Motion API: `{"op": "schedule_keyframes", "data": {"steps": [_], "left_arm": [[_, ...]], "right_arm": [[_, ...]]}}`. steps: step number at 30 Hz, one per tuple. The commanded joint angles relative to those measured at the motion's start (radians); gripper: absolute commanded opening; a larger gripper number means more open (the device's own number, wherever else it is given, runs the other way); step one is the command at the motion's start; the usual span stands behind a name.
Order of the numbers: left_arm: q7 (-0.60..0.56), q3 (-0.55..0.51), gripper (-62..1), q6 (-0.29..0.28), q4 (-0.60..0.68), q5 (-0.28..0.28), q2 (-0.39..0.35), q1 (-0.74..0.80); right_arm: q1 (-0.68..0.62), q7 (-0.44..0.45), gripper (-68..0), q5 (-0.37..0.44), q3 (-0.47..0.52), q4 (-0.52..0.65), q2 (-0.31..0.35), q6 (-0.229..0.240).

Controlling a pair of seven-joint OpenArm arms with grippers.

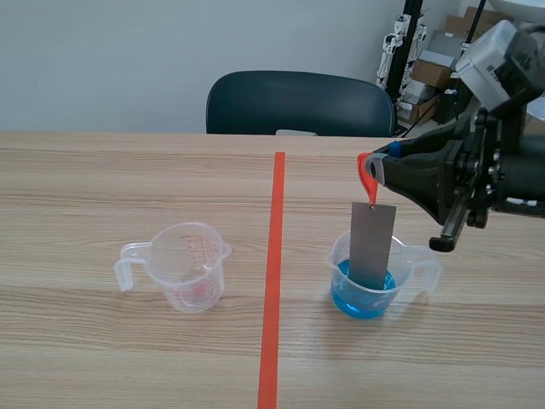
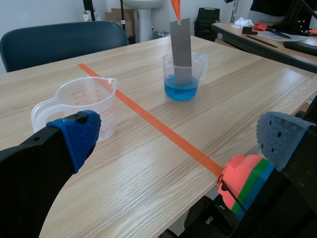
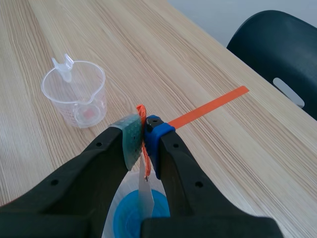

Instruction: Do the redox reaction experiment. lower the plate into the blue solution

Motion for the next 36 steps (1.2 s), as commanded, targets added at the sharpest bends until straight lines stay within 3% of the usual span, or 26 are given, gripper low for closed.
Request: {"op": "schedule_keyframes", "data": {"steps": [1,12,17,36], "left_arm": [[-0.019,-0.003,1.4,0.001,0.014,-0.003,0.017,0.01],[-0.029,-0.004,1.4,0.024,0.015,-0.006,0.045,-0.007],[-0.024,-0.004,1.4,0.027,0.015,-0.006,0.045,-0.017],[0.018,-0.004,1.4,0.027,0.015,-0.007,0.045,-0.018]], "right_arm": [[0.003,0.022,-67.3,-0.006,0.005,-0.005,-0.008,0.013],[0.002,0.058,-67.3,-0.074,0.005,-0.089,-0.071,0.02],[0.002,0.058,-67.3,-0.073,0.005,-0.095,-0.079,0.088],[0.002,0.058,-67.3,-0.051,0.005,-0.095,-0.079,0.102]]}}
